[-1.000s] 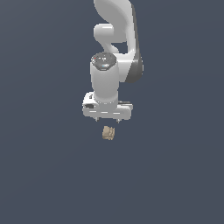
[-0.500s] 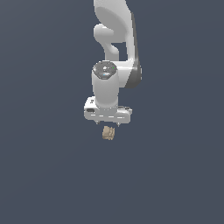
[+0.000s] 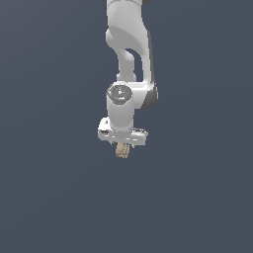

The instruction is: Pick up the object and move it to a goal position.

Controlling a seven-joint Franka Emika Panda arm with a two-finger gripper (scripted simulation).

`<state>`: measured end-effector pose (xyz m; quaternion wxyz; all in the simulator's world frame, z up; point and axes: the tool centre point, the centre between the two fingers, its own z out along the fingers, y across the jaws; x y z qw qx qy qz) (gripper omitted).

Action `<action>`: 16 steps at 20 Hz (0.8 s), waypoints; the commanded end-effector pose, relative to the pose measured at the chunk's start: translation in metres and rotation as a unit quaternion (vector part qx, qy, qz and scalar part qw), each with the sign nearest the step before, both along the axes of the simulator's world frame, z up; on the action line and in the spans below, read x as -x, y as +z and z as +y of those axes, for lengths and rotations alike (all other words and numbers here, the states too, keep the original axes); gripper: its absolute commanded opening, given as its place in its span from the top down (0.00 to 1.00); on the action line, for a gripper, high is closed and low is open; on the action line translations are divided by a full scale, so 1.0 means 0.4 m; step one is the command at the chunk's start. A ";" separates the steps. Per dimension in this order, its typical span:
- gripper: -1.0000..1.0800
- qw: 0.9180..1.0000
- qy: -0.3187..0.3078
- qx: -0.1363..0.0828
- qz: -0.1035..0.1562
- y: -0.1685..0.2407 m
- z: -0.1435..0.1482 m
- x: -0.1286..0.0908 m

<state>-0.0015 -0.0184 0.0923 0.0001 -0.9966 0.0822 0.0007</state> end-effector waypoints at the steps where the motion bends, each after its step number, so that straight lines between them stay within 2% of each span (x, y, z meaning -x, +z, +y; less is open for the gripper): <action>1: 0.04 1.000 -0.002 0.000 -0.001 -0.007 0.000 0.000; 6: 0.04 1.000 -0.001 0.000 0.000 -0.018 0.000 0.001; 16: 0.04 1.000 -0.002 0.000 -0.001 -0.123 0.000 0.003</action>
